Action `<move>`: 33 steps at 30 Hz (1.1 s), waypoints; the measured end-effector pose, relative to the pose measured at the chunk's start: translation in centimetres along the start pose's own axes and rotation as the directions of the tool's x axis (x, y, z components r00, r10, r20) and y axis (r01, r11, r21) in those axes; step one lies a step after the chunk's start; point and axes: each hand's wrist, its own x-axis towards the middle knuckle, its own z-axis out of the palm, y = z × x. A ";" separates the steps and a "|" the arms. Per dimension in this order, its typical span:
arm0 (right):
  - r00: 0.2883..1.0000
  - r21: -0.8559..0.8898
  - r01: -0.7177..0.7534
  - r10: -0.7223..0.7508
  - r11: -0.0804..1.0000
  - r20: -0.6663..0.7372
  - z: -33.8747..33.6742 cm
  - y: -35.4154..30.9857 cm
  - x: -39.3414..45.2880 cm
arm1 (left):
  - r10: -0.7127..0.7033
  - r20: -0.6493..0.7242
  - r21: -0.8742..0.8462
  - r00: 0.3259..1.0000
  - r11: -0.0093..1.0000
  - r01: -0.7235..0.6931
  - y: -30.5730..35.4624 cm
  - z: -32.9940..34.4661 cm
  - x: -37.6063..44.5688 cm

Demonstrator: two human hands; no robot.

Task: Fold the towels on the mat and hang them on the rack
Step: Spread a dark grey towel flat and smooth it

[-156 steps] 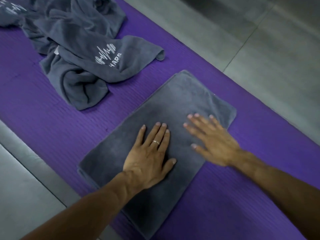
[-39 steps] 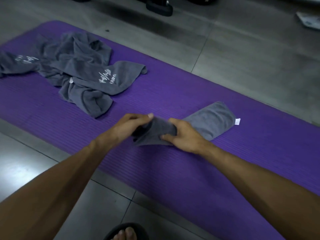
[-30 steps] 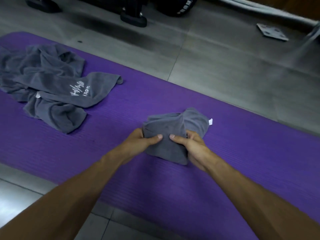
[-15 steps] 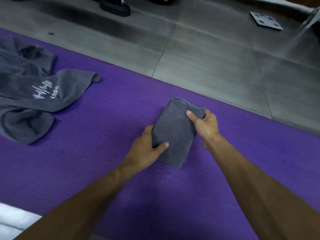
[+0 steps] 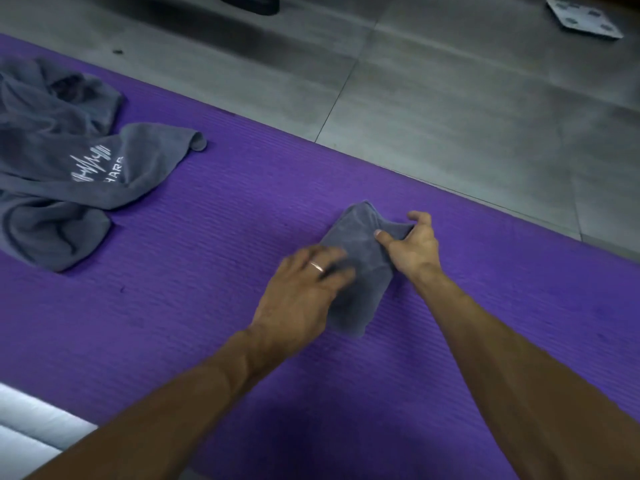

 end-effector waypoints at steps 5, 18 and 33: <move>0.829 -0.579 0.416 -0.554 0.702 -0.077 -0.1 -0.9 -1.5 | 0.107 0.216 -0.123 0.970 0.989 -0.082 -0.7 1.5 -1.8; 0.774 -0.728 0.625 -0.347 0.284 0.529 -1.7 -0.2 6.3 | 0.156 0.245 -0.079 0.957 0.987 -0.141 -1.6 2.1 -2.6; 0.605 -0.496 0.784 -0.638 0.373 0.477 -4.4 1.1 1.4 | 0.058 0.195 -0.063 0.979 0.997 -0.047 -2.4 2.0 0.8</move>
